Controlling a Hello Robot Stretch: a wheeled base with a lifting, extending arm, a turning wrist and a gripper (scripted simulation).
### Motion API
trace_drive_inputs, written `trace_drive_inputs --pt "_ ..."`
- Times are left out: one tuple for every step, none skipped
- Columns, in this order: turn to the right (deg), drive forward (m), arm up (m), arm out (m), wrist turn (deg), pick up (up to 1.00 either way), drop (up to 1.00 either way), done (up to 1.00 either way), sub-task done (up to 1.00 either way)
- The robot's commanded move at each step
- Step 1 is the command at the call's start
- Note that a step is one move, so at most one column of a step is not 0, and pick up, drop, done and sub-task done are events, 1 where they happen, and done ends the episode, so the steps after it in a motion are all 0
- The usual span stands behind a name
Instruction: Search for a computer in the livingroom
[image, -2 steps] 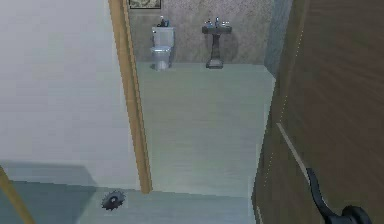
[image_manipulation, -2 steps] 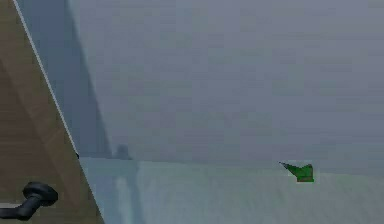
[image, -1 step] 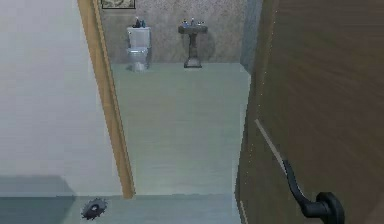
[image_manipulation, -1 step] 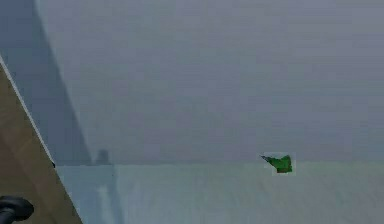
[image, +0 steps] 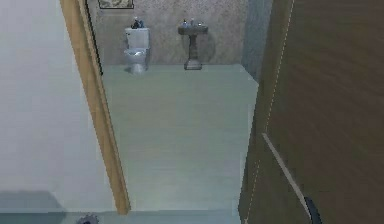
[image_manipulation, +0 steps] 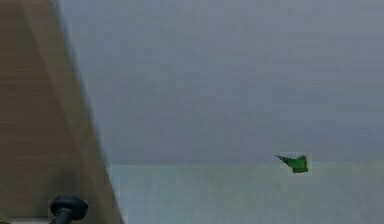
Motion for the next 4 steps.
trace_drive_inputs --pt "0.0 1.0 0.0 0.0 0.0 0.0 0.0 0.0 0.0" --pt "21.0 0.0 0.0 0.0 0.0 0.0 0.0 0.0 0.0" --pt "0.0 0.05 0.0 0.0 0.0 0.0 0.0 0.0 0.0" --pt "6.0 0.0 0.0 0.0 0.0 0.0 0.0 0.0 0.0"
